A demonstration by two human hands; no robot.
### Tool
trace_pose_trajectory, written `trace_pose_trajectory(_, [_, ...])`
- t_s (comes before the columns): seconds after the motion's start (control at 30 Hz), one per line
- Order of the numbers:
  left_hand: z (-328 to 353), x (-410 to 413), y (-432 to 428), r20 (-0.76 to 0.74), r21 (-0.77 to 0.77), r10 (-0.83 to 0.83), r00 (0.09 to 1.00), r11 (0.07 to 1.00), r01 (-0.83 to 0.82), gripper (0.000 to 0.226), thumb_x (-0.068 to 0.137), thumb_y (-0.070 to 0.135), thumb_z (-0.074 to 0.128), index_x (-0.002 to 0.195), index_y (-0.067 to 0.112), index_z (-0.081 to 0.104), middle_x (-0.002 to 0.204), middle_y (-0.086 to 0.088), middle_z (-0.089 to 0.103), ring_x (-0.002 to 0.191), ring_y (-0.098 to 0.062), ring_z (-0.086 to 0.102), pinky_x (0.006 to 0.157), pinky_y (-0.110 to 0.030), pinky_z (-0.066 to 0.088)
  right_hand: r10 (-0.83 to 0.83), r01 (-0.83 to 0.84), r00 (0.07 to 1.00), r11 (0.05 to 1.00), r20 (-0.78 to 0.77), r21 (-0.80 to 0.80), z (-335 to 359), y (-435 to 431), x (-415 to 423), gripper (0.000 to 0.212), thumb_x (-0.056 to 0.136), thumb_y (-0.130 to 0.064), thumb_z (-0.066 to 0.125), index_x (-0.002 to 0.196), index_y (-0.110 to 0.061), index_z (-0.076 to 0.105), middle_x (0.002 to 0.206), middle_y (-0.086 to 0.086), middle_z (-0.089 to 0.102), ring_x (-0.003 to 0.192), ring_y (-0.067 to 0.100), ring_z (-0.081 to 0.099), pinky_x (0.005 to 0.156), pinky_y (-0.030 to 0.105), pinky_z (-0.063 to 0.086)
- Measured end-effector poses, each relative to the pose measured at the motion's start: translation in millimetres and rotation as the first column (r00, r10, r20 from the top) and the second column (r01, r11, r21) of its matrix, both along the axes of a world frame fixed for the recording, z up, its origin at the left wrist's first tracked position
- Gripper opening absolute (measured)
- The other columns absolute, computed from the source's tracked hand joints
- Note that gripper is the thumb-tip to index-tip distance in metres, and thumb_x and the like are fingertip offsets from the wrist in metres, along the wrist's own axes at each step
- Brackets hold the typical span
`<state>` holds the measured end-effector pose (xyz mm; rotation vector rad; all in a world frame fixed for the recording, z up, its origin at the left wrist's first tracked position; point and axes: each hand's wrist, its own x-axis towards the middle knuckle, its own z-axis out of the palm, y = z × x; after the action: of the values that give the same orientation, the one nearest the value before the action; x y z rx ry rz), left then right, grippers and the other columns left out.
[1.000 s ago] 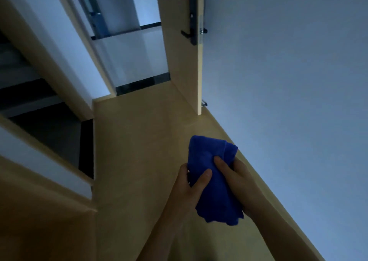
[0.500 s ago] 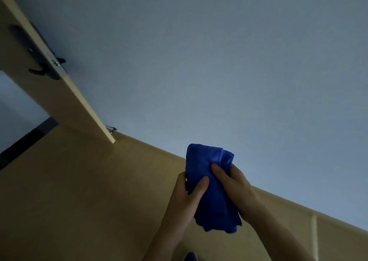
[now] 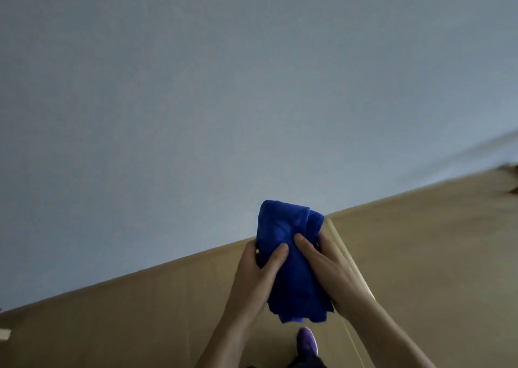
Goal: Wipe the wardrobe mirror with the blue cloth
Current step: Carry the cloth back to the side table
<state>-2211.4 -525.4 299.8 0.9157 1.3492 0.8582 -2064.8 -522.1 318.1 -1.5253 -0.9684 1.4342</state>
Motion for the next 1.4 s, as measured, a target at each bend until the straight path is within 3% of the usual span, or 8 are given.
trace_pose_trajectory(0.3, [13, 102, -2, -0.023, 0.043, -0.297, 0.955, 0.954, 0.298, 0.03, 0.093, 0.039, 0.073, 0.115, 0.022, 0.063, 0.099, 0.01, 0.077, 0.092, -0.008, 0.074, 0.081, -0.031, 0.062, -0.32, 0.323, 0.944, 0.946, -0.077, 0.034, 4, -49, 95, 0.019, 0.102, -0.029, 0.053, 0.114, -0.017, 0.063, 0.103, 0.006, 0.076, 0.097, 0.022, 0.073, 0.091, 0.045, 0.057])
trace_pose_trajectory(0.5, [19, 181, -1, -0.021, 0.047, -0.389, 0.921, 0.92, 0.39, 0.044, 0.084, 0.051, 0.076, 0.115, 0.022, 0.064, 0.103, 0.007, 0.077, 0.095, -0.011, 0.075, 0.088, -0.04, 0.062, -0.409, 0.416, 0.903, 0.909, -0.134, 0.03, 5, -61, 167, 0.021, 0.103, -0.03, 0.053, 0.117, -0.018, 0.062, 0.103, 0.003, 0.076, 0.095, 0.02, 0.074, 0.083, 0.037, 0.06])
trace_pose_trajectory(0.63, [20, 245, -3, -0.007, 0.051, -0.454, 0.891, 0.89, 0.454, 0.047, 0.08, 0.052, 0.074, 0.116, 0.022, 0.064, 0.105, 0.005, 0.077, 0.098, -0.014, 0.075, 0.089, -0.043, 0.062, -0.467, 0.476, 0.875, 0.878, -0.13, 0.049, 4, -73, 229, 0.021, 0.102, -0.033, 0.053, 0.119, -0.023, 0.062, 0.107, 0.001, 0.075, 0.099, 0.021, 0.073, 0.091, 0.046, 0.058])
trace_pose_trajectory(0.8, [19, 326, -12, 0.013, 0.056, -0.507, 0.862, 0.861, 0.506, 0.049, 0.079, 0.051, 0.075, 0.118, 0.023, 0.063, 0.106, 0.005, 0.077, 0.099, -0.015, 0.075, 0.09, -0.045, 0.061, -0.542, 0.547, 0.836, 0.834, -0.079, 0.064, 3, -92, 303, 0.02, 0.099, -0.039, 0.056, 0.114, -0.027, 0.062, 0.105, 0.002, 0.074, 0.095, 0.023, 0.073, 0.087, 0.05, 0.058])
trace_pose_trajectory(0.97, [14, 396, -25, 0.019, 0.063, -0.597, 0.802, 0.801, 0.595, 0.038, 0.089, 0.045, 0.076, 0.119, 0.024, 0.063, 0.104, 0.009, 0.077, 0.097, -0.012, 0.075, 0.088, -0.041, 0.062, -0.641, 0.641, 0.767, 0.762, -0.039, 0.09, -1, -117, 362, 0.014, 0.1, -0.035, 0.056, 0.112, -0.028, 0.06, 0.103, 0.001, 0.073, 0.087, 0.017, 0.073, 0.07, 0.032, 0.06])
trace_pose_trajectory(1.07, [12, 432, -27, 0.013, 0.049, -0.65, 0.76, 0.759, 0.649, 0.051, 0.079, 0.054, 0.077, 0.119, 0.025, 0.063, 0.107, 0.009, 0.076, 0.099, -0.013, 0.075, 0.089, -0.041, 0.062, -0.701, 0.702, 0.712, 0.707, -0.049, 0.088, -2, -130, 390, 0.012, 0.1, -0.032, 0.056, 0.111, -0.028, 0.06, 0.099, 0.001, 0.073, 0.081, 0.014, 0.073, 0.061, 0.02, 0.054])
trace_pose_trajectory(1.23, [7, 486, -23, -0.009, 0.036, -0.721, 0.693, 0.692, 0.721, 0.036, 0.087, 0.048, 0.077, 0.114, 0.029, 0.062, 0.107, 0.009, 0.075, 0.093, -0.006, 0.074, 0.082, -0.029, 0.061, -0.778, 0.775, 0.629, 0.626, -0.004, 0.084, -6, -137, 431, 0.015, 0.099, -0.036, 0.058, 0.114, -0.033, 0.055, 0.099, 0.002, 0.073, 0.082, 0.017, 0.074, 0.07, 0.037, 0.062])
trace_pose_trajectory(1.4, [-2, 542, -4, -0.041, 0.024, -0.772, 0.634, 0.634, 0.773, 0.039, 0.084, 0.055, 0.078, 0.112, 0.034, 0.061, 0.107, 0.011, 0.074, 0.096, -0.007, 0.073, 0.09, -0.036, 0.061, -0.824, 0.82, 0.565, 0.565, 0.024, 0.093, -10, -127, 478, 0.019, 0.099, -0.034, 0.058, 0.116, -0.034, 0.052, 0.101, 0.0, 0.072, 0.079, 0.01, 0.073, 0.061, 0.023, 0.057])
